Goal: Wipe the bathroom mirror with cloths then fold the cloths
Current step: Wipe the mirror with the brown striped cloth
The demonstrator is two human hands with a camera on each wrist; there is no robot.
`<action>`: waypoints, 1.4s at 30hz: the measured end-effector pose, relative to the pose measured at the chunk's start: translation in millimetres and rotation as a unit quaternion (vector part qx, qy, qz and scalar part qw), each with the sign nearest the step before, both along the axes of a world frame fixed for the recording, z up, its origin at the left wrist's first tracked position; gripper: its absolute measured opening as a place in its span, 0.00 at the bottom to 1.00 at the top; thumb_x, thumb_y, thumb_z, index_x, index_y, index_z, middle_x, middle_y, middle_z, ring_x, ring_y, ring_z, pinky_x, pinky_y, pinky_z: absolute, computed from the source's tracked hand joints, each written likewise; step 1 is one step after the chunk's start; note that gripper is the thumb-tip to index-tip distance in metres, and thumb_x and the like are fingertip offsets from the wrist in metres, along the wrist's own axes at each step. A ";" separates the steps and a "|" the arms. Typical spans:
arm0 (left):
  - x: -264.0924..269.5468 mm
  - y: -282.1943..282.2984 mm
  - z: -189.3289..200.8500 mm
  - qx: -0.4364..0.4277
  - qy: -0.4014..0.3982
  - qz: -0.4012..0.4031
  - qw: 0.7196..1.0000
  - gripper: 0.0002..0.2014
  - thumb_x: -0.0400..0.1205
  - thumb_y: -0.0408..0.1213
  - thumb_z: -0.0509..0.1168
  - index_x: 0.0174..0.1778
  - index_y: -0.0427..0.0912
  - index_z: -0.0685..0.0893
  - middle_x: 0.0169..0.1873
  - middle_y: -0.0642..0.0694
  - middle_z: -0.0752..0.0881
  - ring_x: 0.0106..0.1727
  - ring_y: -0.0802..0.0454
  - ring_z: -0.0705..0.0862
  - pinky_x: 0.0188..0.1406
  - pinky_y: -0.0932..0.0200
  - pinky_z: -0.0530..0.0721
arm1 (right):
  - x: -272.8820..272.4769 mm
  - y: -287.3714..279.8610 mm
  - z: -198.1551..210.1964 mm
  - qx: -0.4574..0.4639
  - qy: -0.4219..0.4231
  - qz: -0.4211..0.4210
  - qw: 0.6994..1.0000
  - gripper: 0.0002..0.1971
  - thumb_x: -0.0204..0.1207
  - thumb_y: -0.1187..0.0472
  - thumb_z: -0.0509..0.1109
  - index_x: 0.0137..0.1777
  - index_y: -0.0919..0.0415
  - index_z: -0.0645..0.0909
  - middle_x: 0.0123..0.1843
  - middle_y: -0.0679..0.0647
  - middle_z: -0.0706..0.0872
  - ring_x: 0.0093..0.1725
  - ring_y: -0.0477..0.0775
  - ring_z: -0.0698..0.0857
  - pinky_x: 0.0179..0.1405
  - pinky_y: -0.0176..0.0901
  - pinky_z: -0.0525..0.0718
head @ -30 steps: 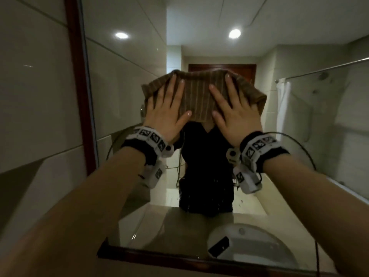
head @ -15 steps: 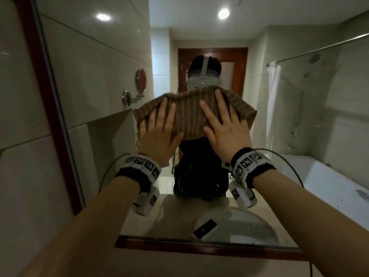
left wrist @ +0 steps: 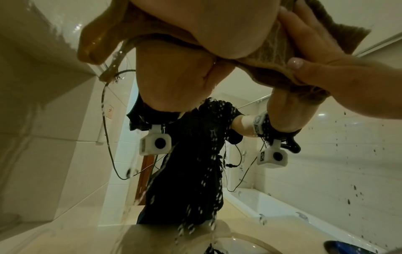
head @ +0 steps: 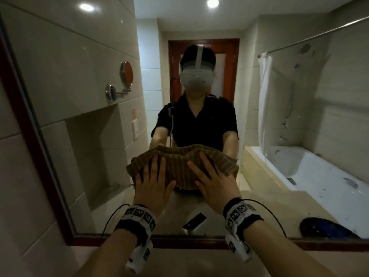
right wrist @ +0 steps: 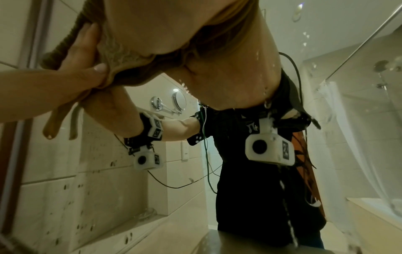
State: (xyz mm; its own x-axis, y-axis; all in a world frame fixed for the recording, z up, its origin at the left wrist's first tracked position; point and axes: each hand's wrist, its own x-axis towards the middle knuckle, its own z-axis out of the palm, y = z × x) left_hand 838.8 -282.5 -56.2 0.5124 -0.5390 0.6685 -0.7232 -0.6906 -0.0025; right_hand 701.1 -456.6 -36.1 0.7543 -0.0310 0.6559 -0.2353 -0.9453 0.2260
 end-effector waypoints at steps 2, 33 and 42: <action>-2.0 -3.1 8.7 0.006 -0.014 -0.012 1.000 0.35 0.85 0.60 0.40 0.82 0.38 0.56 0.78 0.36 0.60 0.71 0.33 0.65 0.64 0.33 0.58 | -0.2 -4.9 2.3 -0.017 0.014 0.008 1.000 0.31 0.83 0.46 0.50 0.86 0.43 0.47 0.86 0.57 0.51 0.81 0.62 0.59 0.75 0.68 0.66; -101.8 -131.8 41.4 0.050 -0.121 -0.079 0.988 0.34 0.83 0.56 0.49 0.83 0.43 0.55 0.80 0.43 0.57 0.78 0.41 0.61 0.73 0.38 0.54 | -80.5 -119.4 6.8 -0.026 -0.068 -0.027 0.997 0.30 0.82 0.48 0.53 0.85 0.46 0.53 0.86 0.58 0.51 0.81 0.64 0.59 0.77 0.65 0.62; -105.7 -138.0 44.2 0.069 -0.122 -0.060 0.988 0.34 0.83 0.56 0.49 0.82 0.40 0.55 0.80 0.39 0.56 0.81 0.40 0.51 0.75 0.34 0.53 | -91.2 -131.0 8.5 -0.034 -0.049 0.015 0.998 0.31 0.83 0.47 0.55 0.85 0.44 0.52 0.87 0.55 0.49 0.81 0.62 0.62 0.77 0.62 0.58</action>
State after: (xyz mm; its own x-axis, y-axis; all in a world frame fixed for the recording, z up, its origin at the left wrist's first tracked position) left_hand 733.1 -420.5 -12.0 0.2719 -0.6814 0.6795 -0.7661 -0.5806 -0.2757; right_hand 609.9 -587.6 -27.6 0.6866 0.0389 0.7260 -0.2304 -0.9354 0.2681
